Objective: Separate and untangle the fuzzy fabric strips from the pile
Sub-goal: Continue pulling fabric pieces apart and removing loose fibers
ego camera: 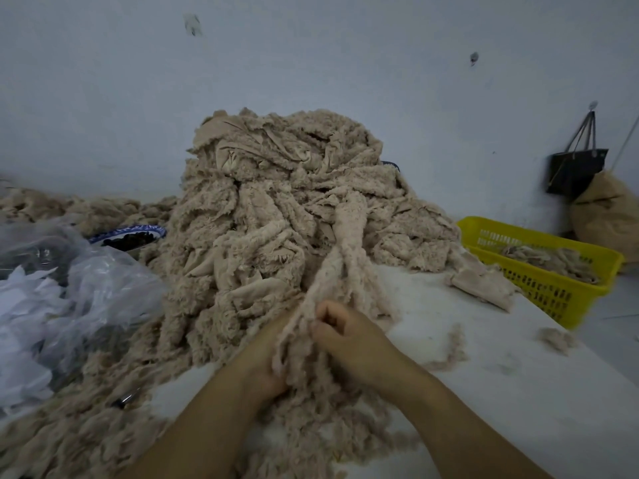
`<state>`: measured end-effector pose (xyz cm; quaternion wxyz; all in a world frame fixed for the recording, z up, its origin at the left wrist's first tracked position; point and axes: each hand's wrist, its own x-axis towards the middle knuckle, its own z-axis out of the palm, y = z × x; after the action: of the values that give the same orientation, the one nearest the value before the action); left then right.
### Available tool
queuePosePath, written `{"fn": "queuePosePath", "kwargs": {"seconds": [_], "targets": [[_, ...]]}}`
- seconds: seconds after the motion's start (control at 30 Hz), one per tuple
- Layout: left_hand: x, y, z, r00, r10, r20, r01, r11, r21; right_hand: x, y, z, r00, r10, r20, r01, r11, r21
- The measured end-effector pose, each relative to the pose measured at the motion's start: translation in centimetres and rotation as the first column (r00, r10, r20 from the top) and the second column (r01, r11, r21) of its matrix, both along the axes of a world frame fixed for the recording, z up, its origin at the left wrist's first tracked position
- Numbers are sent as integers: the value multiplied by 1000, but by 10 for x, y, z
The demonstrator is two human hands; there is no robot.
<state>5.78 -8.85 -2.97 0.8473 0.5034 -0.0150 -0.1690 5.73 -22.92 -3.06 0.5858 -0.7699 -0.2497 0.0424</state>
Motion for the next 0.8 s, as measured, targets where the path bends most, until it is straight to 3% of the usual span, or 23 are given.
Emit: {"fn": "queuePosePath", "kwargs": {"seconds": [0.13,0.3,0.37,0.4,0.47,0.5,0.57,0.63,0.7,0.8], "targets": [[4,4,4,994,92,-54,-96,992,-79,1,-4,-3,995,97,-19,-98,992,-80],[12,5,13,936,351,-35,-352,921,-167,8,-10,-4,996,-81,-43,75,988,-137],[10,6,17,896,426,124,-420,905,-68,9,-13,-3,994,-93,-65,84,989,-123],[5,4,19,847,434,307,-475,877,71,9,-13,-2,992,-102,-80,93,989,-117],[-6,-6,19,688,210,695,-548,779,306,12,-9,-4,973,-190,-133,182,981,-74],[-9,-14,16,625,7,781,-535,733,421,14,-8,-5,942,-264,-208,263,964,-34],[-12,-27,5,604,-293,741,-471,619,629,18,-9,-4,852,-340,-398,400,913,78],[-8,-27,3,678,-287,677,-456,558,693,18,-17,0,800,-271,-536,469,839,276],[-5,-19,3,723,-176,668,-483,563,671,19,-25,1,809,-156,-566,451,783,429],[-8,-18,2,720,-238,652,-448,558,698,20,-19,-4,871,-107,-480,312,875,371]]}}
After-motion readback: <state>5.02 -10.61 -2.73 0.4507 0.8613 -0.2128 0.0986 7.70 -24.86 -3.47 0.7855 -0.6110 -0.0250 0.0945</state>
